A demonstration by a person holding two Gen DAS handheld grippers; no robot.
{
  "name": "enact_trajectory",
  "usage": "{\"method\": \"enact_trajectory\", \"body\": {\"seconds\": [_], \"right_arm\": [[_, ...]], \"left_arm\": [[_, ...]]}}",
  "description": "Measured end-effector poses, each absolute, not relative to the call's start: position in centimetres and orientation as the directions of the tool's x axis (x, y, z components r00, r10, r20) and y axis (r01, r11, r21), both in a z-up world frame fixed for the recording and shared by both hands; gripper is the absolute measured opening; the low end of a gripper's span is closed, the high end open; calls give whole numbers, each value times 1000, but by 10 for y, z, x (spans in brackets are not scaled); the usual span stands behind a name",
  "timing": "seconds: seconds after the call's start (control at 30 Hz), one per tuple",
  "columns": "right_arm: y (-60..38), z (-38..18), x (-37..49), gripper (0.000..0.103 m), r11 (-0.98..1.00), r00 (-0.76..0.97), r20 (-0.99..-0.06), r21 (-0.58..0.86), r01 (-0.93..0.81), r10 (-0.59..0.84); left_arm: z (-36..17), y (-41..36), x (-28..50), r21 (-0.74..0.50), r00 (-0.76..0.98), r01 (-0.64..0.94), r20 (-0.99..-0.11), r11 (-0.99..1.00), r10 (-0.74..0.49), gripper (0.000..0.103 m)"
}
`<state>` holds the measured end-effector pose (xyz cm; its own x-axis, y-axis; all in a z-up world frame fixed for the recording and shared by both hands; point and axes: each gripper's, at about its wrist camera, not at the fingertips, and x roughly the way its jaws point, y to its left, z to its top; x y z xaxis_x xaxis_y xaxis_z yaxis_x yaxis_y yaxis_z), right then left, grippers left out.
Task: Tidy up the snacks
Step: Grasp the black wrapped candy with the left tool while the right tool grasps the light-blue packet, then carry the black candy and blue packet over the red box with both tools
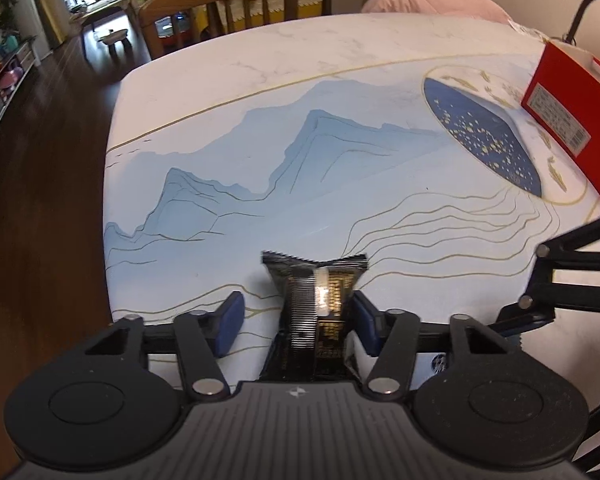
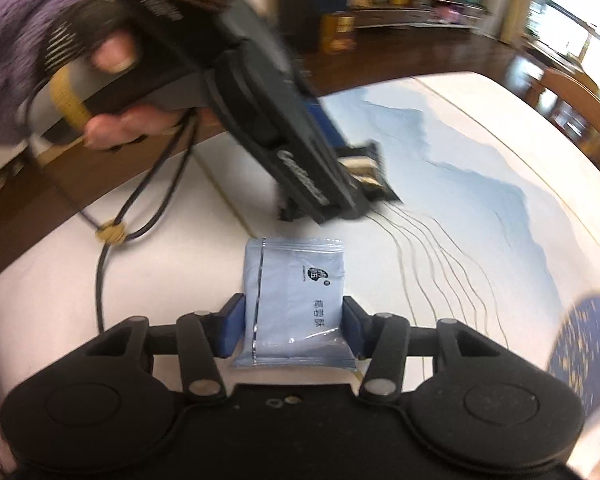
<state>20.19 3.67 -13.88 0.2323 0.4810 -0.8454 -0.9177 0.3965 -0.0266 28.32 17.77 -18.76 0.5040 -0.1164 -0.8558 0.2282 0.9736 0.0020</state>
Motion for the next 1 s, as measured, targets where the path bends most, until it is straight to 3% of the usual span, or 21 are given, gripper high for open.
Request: {"method": "enact_trajectory", "body": {"seconds": [0.13, 0.23, 0.53, 1.0], "right_arm": [[25, -139, 198, 48, 511, 306, -837, -37, -859, 453], [19, -139, 197, 47, 591, 359, -835, -51, -805, 417], [-16, -139, 194, 47, 748, 445, -831, -56, -662, 332], [-86, -87, 174, 47, 879, 548, -779, 9, -477, 305]], "left_arm": [[-186, 178, 279, 6, 510, 171, -856, 985, -84, 36], [-185, 182, 276, -8, 510, 98, -859, 995, -57, 35], [-180, 181, 250, -75, 476, -76, -879, 994, -30, 34], [-126, 120, 204, -162, 502, -70, -858, 984, -106, 34]]}}
